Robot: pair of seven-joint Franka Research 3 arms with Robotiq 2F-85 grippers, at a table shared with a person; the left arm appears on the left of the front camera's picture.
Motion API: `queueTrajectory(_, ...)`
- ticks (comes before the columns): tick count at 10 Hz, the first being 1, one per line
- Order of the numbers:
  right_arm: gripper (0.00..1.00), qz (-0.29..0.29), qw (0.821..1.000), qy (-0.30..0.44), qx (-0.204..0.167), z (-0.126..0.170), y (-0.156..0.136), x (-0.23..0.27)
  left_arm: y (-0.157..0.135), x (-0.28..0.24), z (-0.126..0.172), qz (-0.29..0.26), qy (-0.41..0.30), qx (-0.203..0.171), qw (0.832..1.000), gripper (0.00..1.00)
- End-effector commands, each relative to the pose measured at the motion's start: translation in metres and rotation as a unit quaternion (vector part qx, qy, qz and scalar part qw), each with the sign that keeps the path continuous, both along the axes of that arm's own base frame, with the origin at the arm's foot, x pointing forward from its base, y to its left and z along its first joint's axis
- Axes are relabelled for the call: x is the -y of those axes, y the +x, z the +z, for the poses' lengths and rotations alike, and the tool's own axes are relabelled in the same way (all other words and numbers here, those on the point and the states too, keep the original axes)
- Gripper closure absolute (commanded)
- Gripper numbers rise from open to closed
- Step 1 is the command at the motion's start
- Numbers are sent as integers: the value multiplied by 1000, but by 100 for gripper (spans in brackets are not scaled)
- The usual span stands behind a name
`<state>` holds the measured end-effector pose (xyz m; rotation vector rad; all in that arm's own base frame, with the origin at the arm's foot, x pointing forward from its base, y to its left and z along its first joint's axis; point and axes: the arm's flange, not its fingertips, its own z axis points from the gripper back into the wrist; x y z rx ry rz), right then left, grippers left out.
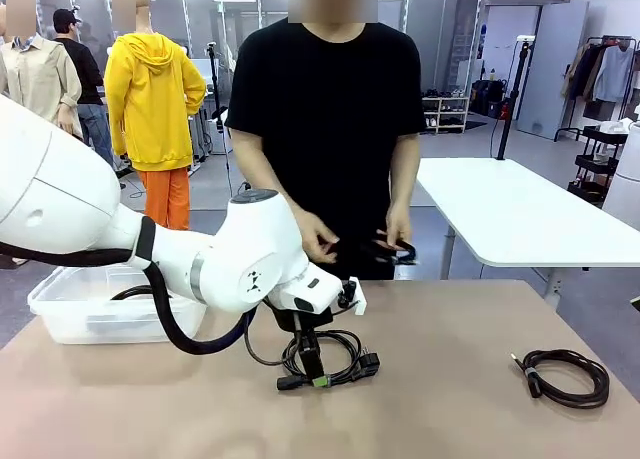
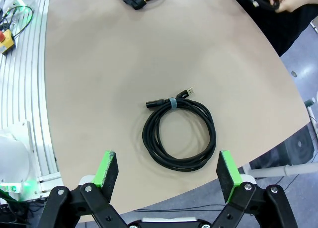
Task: Organize and store the cables.
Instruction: Place the Power Cable into the Organizing box.
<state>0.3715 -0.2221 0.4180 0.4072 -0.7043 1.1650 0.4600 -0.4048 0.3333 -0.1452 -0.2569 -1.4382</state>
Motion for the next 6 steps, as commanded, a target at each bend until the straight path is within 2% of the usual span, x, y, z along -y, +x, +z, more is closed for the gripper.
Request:
queueTrajectory(1, 0, 8, 1000, -2, 2, 0, -3, -1, 3, 14, -7, 2, 13, -16, 1000, 2)
queueTrajectory(2, 0, 8, 1000, -2, 2, 0, -3, -1, 0, 18, -14, -1, 14, -33, 999, 2)
queueTrajectory(5, 0, 8, 1000, -2, 2, 0, -3, -1, 5, 26, -22, -13, 31, -32, 999, 5)
queueTrajectory(6, 0, 8, 1000, -2, 2, 0, -3, -1, 5, 28, -20, -21, 38, -29, 999, 36)
